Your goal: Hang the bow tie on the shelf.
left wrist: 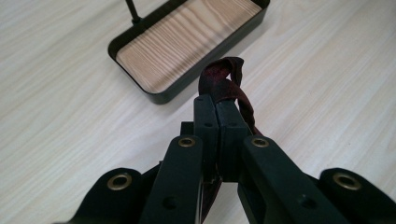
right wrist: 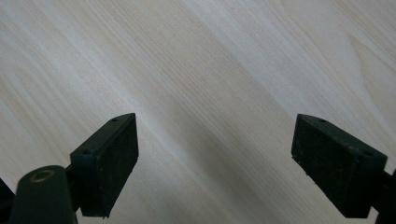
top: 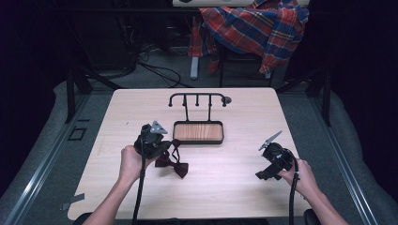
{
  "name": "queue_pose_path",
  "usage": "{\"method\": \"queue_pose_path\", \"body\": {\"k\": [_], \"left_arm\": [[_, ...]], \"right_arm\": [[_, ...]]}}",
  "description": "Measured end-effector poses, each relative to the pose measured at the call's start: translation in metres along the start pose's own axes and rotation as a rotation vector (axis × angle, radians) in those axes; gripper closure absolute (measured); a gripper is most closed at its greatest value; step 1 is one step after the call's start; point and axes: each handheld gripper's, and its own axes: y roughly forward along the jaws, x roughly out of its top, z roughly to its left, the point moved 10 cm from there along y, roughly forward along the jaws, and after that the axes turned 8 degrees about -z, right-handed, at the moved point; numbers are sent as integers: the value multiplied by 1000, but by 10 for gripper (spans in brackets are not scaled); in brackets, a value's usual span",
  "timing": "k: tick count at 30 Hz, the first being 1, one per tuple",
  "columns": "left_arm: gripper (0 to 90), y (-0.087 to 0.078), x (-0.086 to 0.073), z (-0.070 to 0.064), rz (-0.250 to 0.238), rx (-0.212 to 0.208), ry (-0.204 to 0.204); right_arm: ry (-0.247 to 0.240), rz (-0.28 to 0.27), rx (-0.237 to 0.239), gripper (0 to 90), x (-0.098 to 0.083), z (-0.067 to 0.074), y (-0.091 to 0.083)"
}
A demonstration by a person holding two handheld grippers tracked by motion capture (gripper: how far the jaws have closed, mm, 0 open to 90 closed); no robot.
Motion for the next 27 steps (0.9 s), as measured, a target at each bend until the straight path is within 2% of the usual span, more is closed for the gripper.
{"method": "queue_pose_path", "body": {"k": [3,8,12,27], "left_arm": [[887,-1,4,5,-9,9,-3],[888,0,10,14,-17,21,-7],[888,-3,15,19,-26,25,-10],[887,-11,38,42,-76,65,-24]], "right_arm": [[-7,6,-8,144,-1,-2,-1],[14,-9,-3,145,-2,0,-1],[-4,16,-1,145,-4,-1,-2],[-1,16,0,145,-4,-1,-1]]}}
